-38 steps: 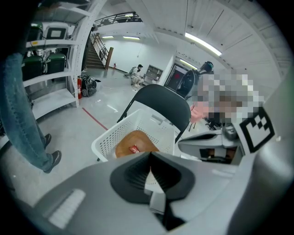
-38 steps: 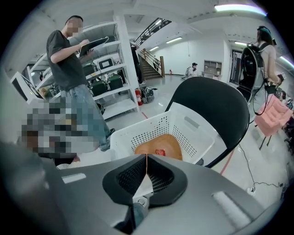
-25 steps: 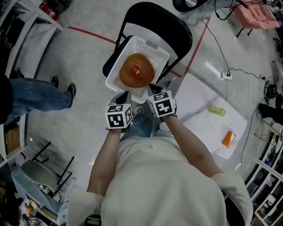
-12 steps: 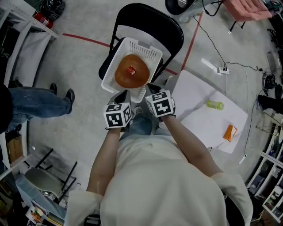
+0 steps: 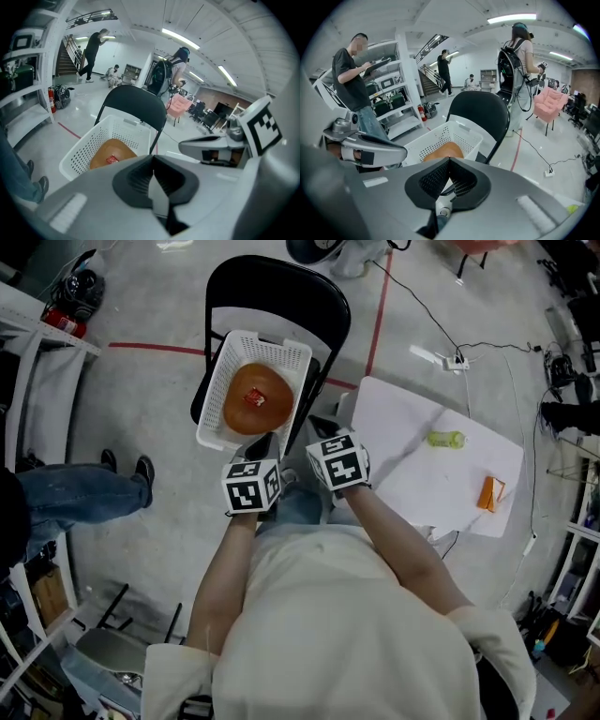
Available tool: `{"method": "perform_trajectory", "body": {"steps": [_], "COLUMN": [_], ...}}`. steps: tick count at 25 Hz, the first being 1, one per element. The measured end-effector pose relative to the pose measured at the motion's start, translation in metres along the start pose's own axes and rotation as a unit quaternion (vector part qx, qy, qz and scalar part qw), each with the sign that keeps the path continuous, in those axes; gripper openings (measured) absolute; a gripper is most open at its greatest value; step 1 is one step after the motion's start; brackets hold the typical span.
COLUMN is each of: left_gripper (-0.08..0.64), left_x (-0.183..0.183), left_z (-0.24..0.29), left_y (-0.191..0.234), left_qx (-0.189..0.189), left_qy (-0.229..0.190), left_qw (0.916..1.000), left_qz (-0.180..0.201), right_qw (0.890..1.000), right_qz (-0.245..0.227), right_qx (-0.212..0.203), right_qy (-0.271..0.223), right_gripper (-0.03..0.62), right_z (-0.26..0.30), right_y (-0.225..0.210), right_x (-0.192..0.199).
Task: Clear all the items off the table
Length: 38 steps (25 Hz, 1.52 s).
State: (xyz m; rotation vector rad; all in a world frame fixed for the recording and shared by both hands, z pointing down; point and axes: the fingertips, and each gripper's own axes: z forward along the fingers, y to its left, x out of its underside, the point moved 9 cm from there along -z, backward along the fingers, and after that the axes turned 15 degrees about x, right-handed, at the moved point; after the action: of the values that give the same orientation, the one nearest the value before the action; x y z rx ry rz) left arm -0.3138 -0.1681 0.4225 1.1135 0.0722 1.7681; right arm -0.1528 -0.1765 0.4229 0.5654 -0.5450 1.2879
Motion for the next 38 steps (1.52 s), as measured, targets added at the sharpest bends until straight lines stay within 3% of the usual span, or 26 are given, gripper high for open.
{"method": "perform_trajectory", "body": {"steps": [8,19,32,38], "left_gripper": [0.009,0.009,0.009,0.009], "left_x": [-0.009,0.005,0.044,0.064], "left_z": [0.038,0.105,0.172,0.197], "left_y": [-0.042,-0.123,-0.219,-0.249], "left_qx": [0.058,0.117,0.135,0.131], "left_qy": [0.045,0.102,0.141,0.147], "left_qw": [0.9962,0.9834,0.9740,0.9738], "left_qz": [0.047,0.094,0.115,0.114], "right_qw": [0.997,0.984,0.969,0.966], "right_qz": [0.061,0.132,0.188,0.190], "right_qx": [0.054,0.116,0.152,0.163], "right_qy": [0.006,0.023,0.045,0.057], "right_gripper": [-0.002,-0.002,-0.002,-0.002], "right_z": [-0.026,-0.066,-0.108,-0.116], "right_y": [-0.048,-0.137,-0.239,-0.275], "right_x": [0.024,0.087,0.171,0.207]}}
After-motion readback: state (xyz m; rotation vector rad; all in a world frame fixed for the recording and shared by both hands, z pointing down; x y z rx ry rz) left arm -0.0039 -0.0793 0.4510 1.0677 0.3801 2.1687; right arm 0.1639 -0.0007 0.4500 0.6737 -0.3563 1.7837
